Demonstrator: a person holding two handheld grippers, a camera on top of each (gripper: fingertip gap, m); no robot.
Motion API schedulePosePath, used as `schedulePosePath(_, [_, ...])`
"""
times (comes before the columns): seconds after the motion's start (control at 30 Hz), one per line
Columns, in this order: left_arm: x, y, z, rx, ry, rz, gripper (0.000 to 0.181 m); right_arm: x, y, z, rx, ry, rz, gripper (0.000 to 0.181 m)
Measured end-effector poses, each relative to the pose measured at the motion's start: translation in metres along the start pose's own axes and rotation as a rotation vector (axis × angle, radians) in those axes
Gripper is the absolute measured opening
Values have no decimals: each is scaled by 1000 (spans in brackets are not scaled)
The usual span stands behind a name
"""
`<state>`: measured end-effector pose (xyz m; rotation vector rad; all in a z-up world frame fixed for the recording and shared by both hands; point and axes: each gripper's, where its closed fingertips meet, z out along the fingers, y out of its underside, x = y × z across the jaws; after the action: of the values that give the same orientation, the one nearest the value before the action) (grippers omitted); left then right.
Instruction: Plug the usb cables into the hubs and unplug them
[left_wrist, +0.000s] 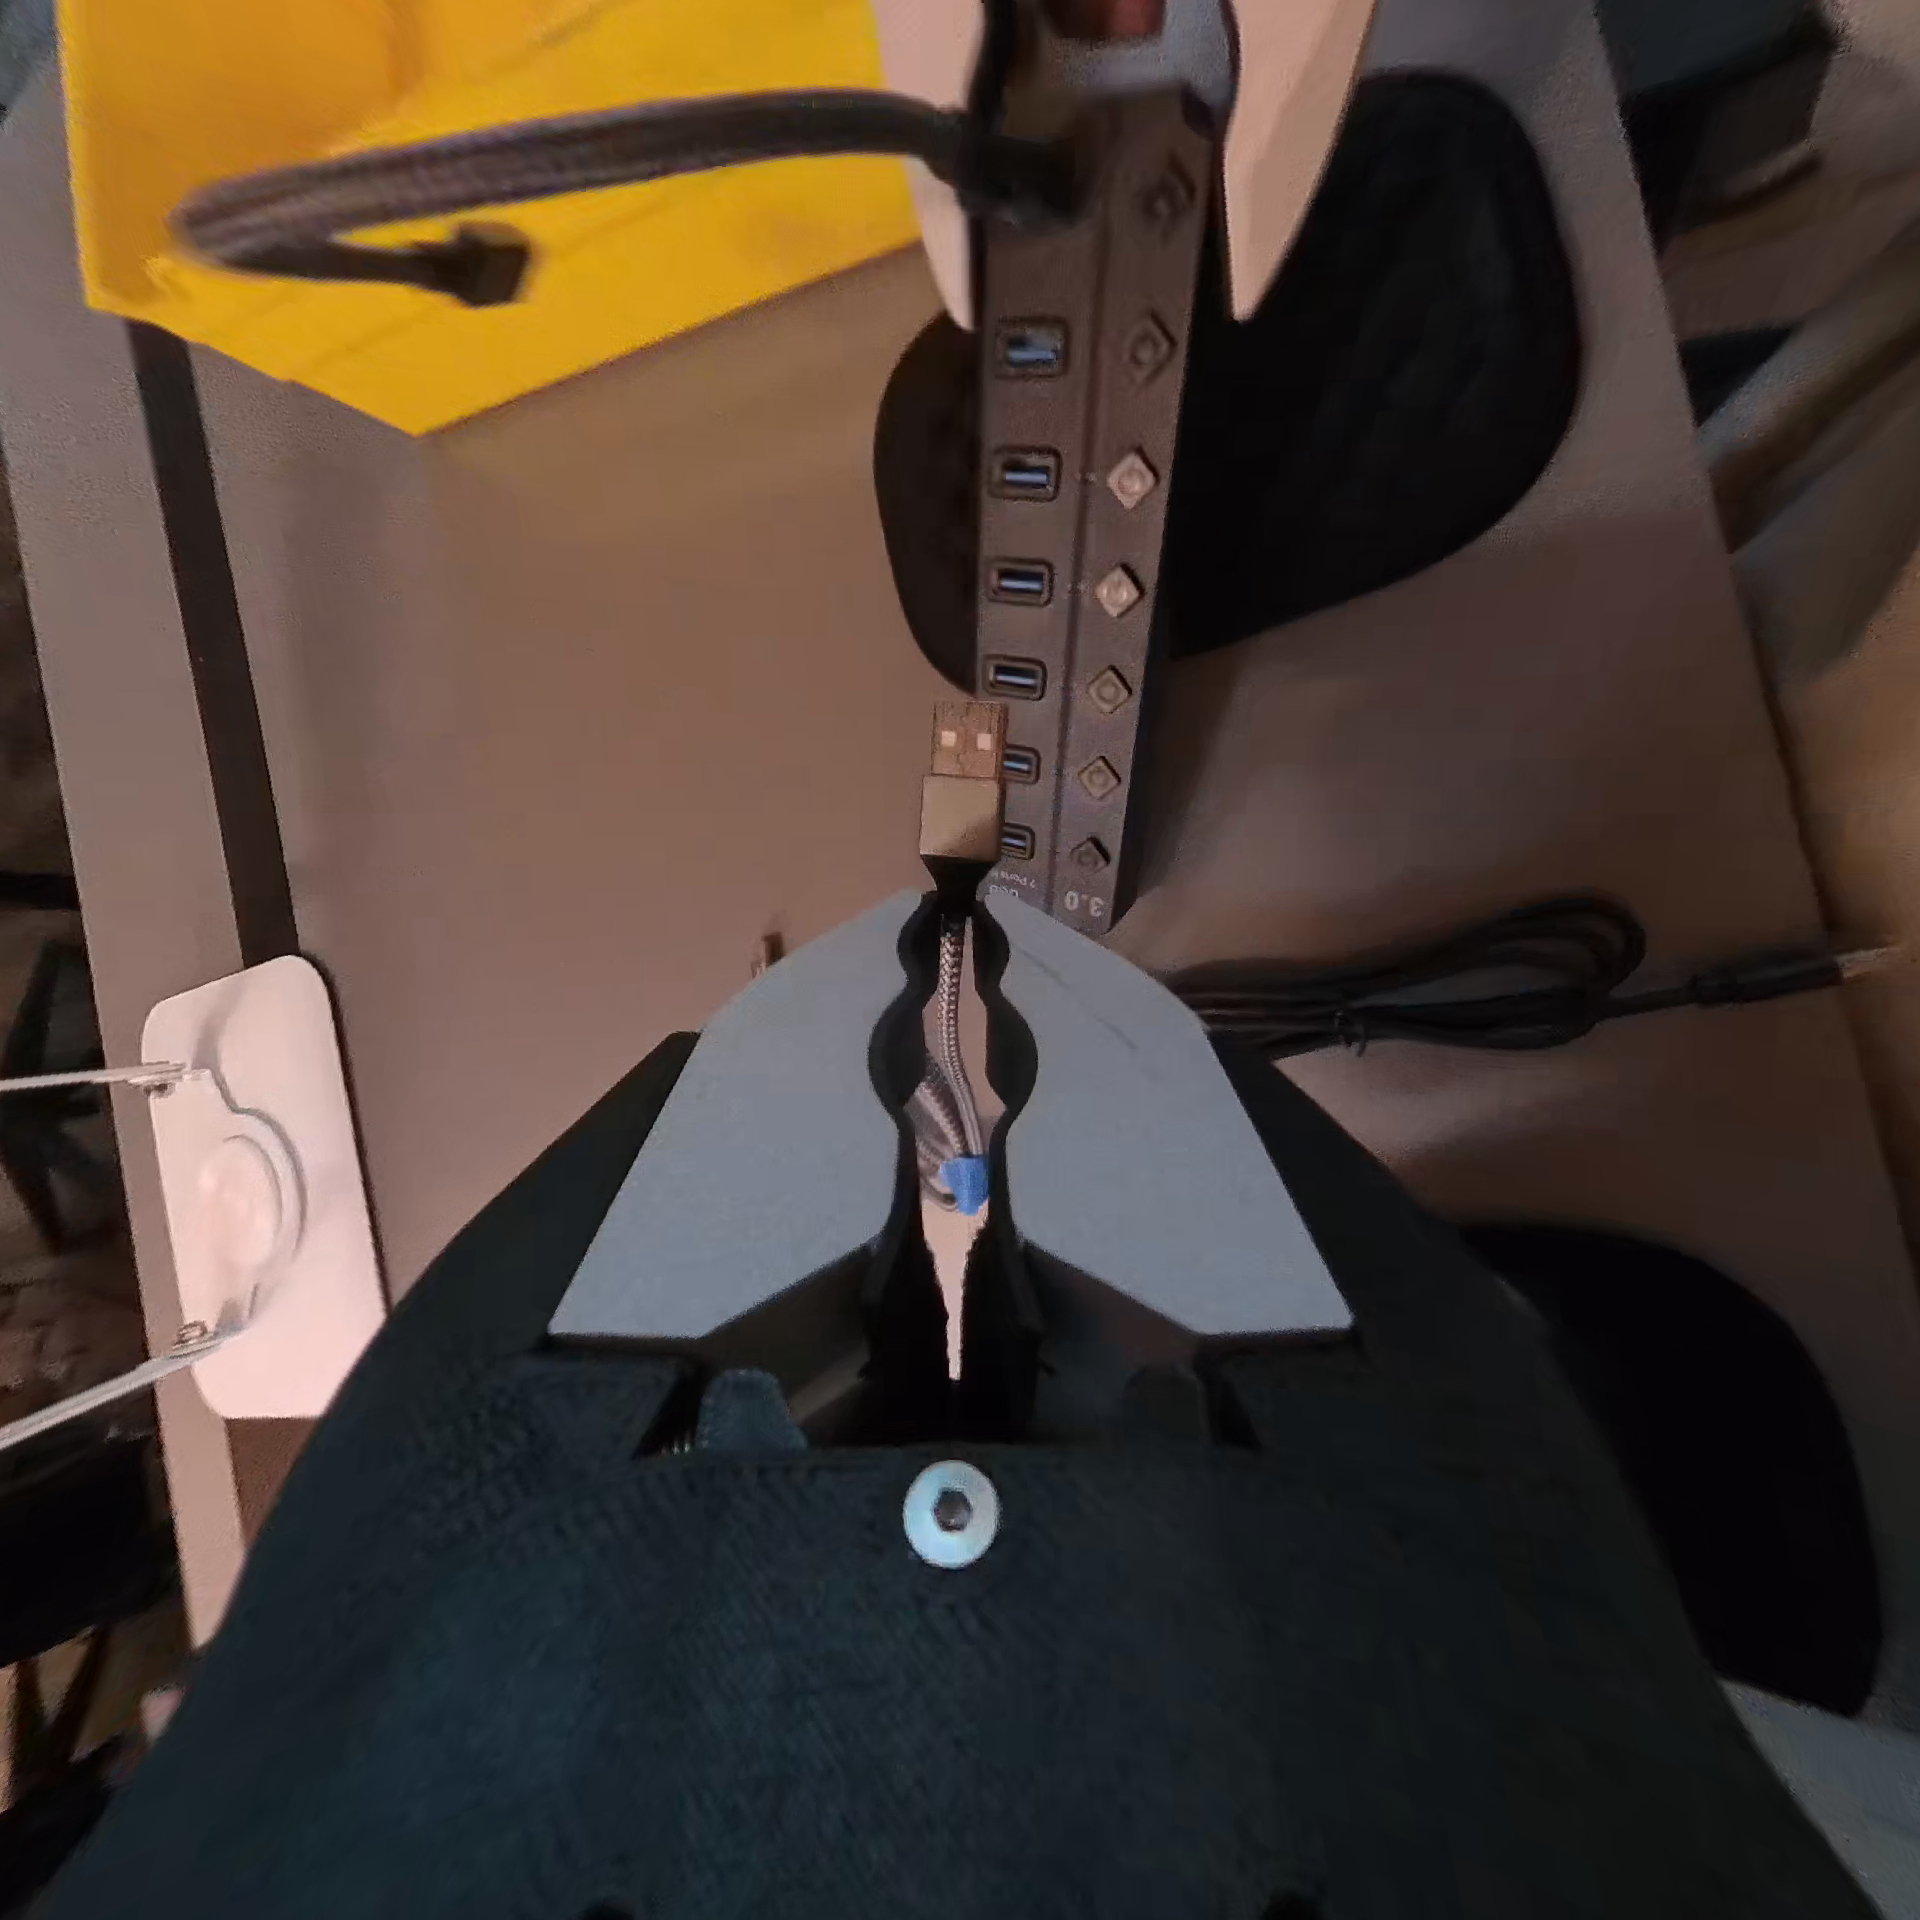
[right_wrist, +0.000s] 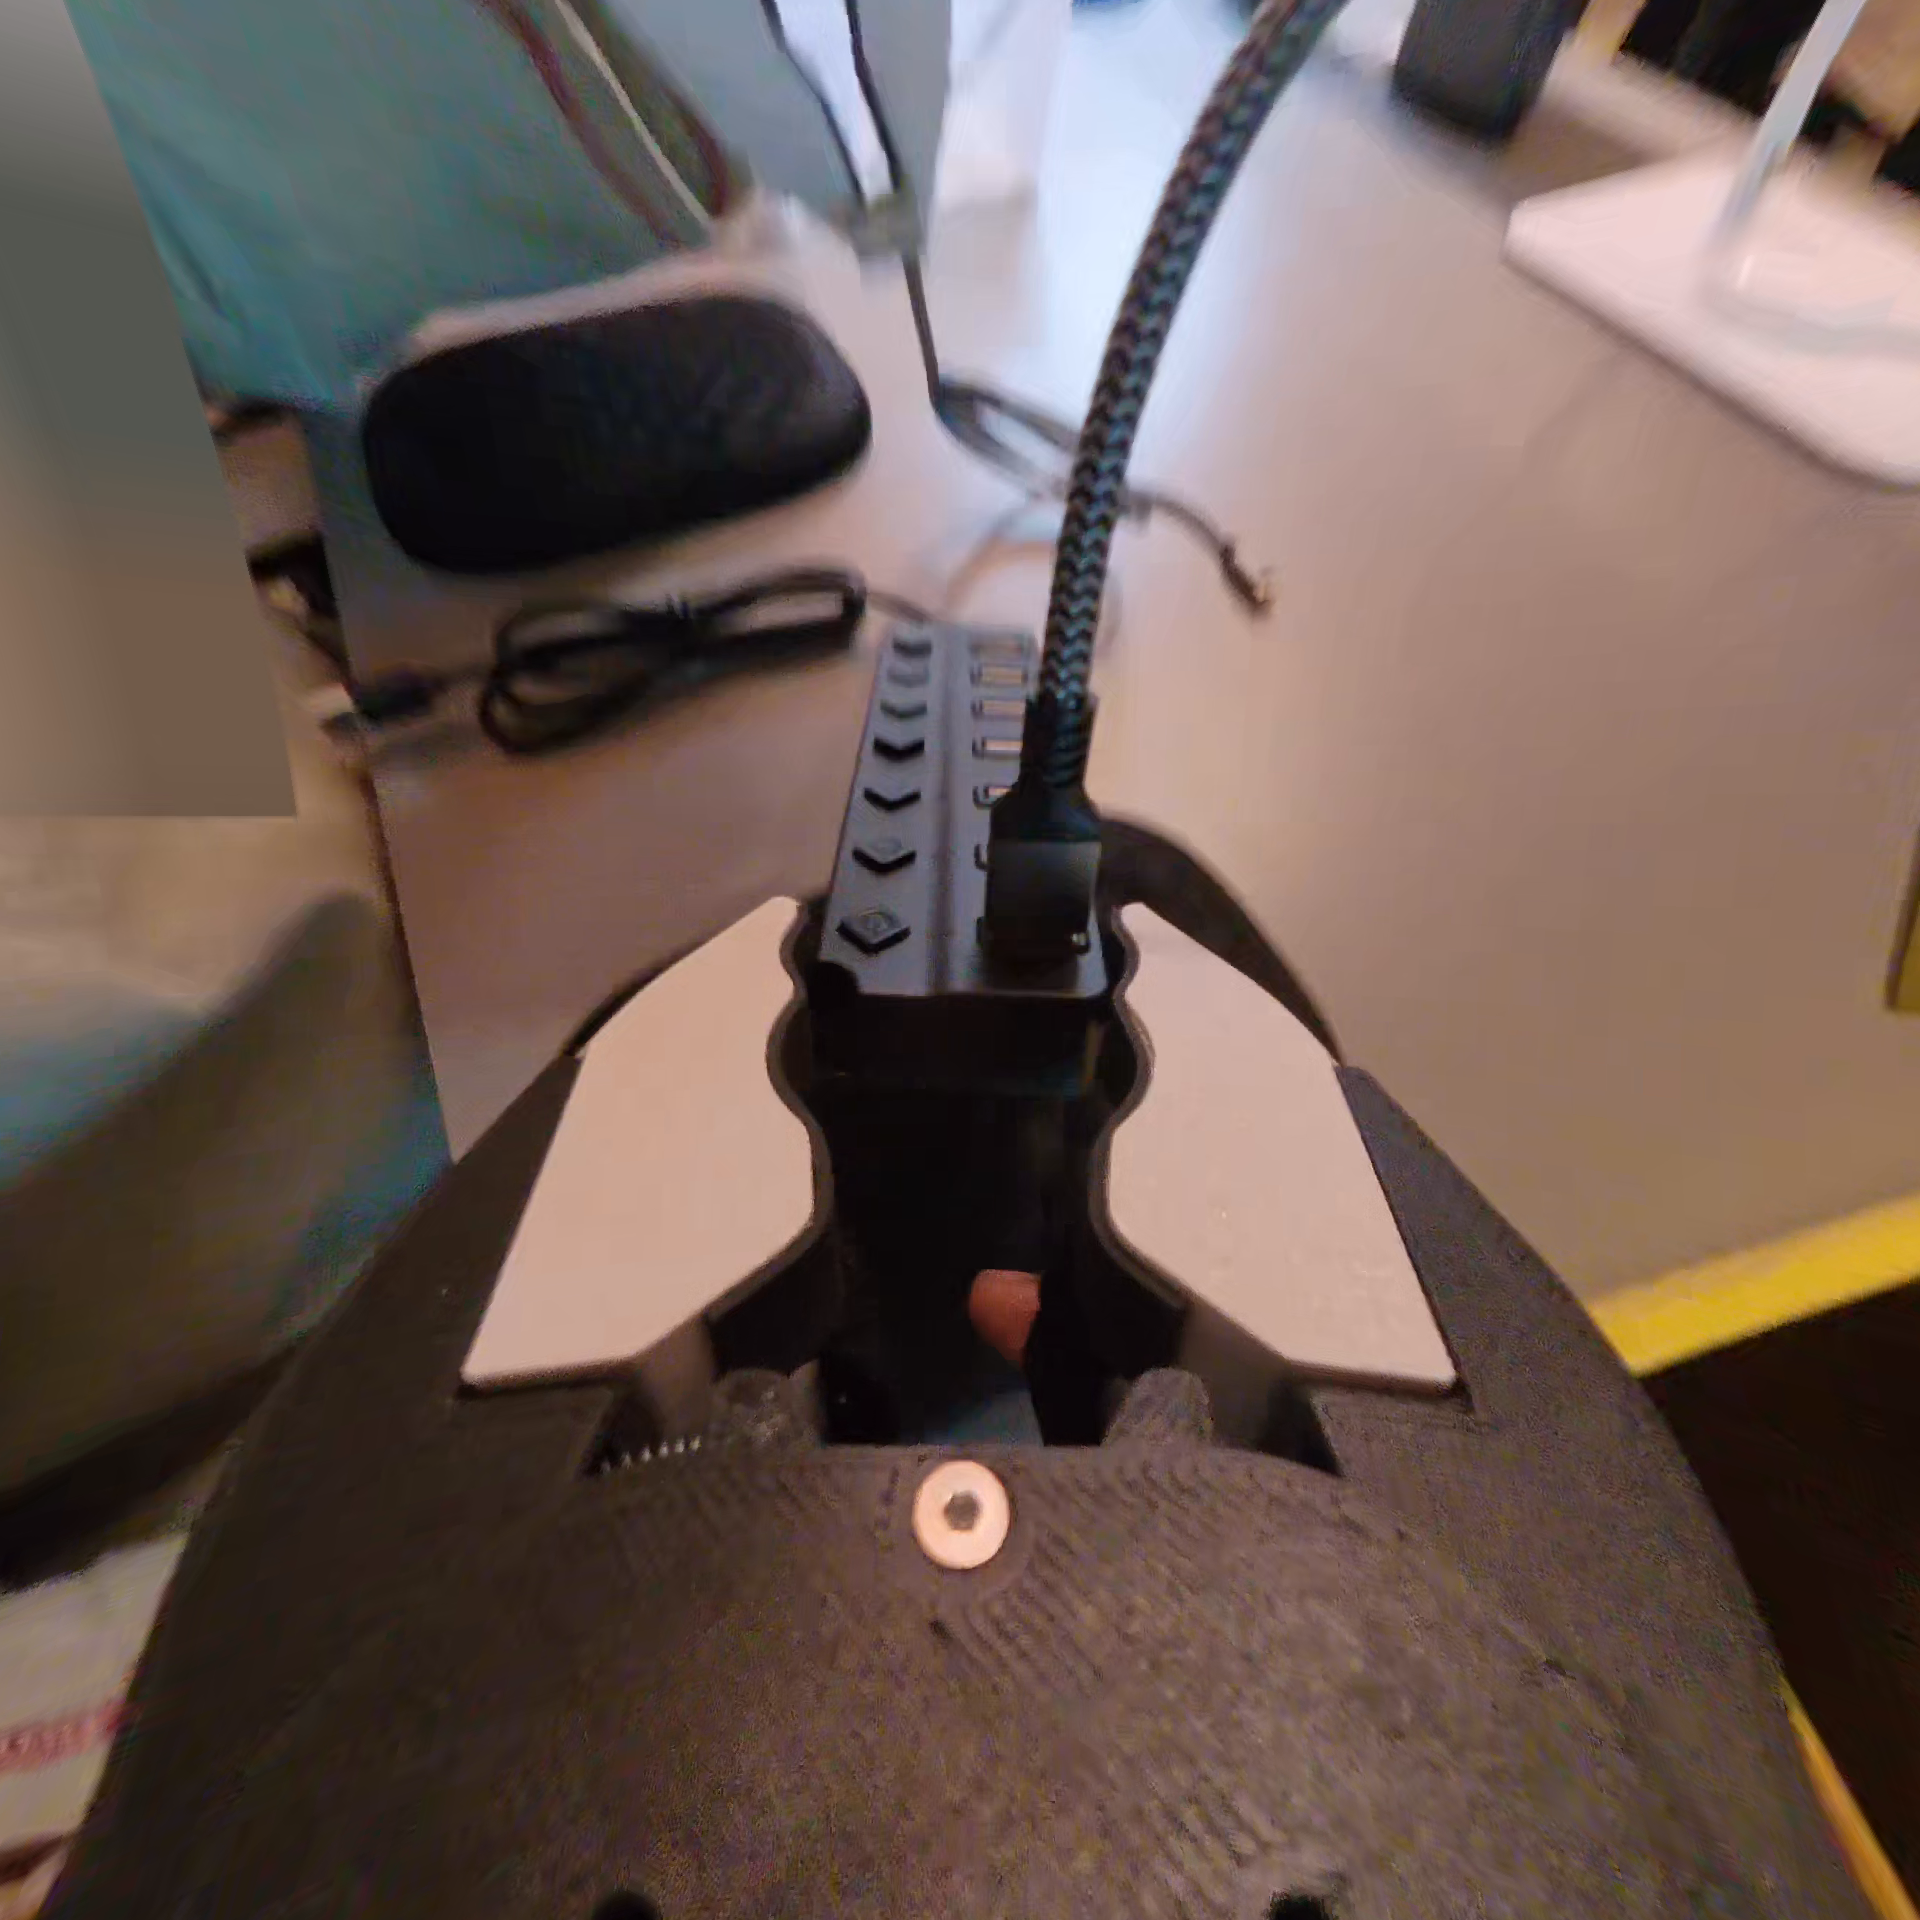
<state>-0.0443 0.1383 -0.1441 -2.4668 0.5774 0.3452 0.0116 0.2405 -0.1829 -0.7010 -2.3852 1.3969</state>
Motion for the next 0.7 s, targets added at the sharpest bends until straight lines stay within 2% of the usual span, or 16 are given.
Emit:
schedulePosePath(0.07, [3,-4,-1,44,-1,-18,6,2,21,-4,-99,32,-1,54])
schedulePosePath(0.1, [5,-5,-1,55,-5,-19,6,7,19,-9,-100,80,-10,58])
schedulePosePath(0.17, [7,-5,1,52,-21,-18,6,13,-4,-28,-52,195,-29,58])
schedulePosePath(0.23, [11,-7,1,58,-28,-3,6,9,-46,-43,68,288,-117,41])
schedulePosePath(0.27, [14,-10,1,66,-24,3,6,-4,-68,-42,146,265,-178,32])
schedulePosePath(0.3, [16,-12,1,73,-20,7,6,-20,-87,-35,206,207,-228,31])
schedulePosePath(0.37, [19,-14,2,73,-14,18,6,-37,-104,-14,205,144,-274,32])
schedulePosePath(0.53, [24,-16,0,71,-18,38,6,-38,-94,39,59,59,-275,26])
schedulePosePath(0.6, [26,-17,-3,84,-21,36,6,-39,-92,49,59,26,-278,14])
schedulePosePath(0.7, [26,-16,-6,109,-24,19,6,-39,-96,52,84,14,-288,13])
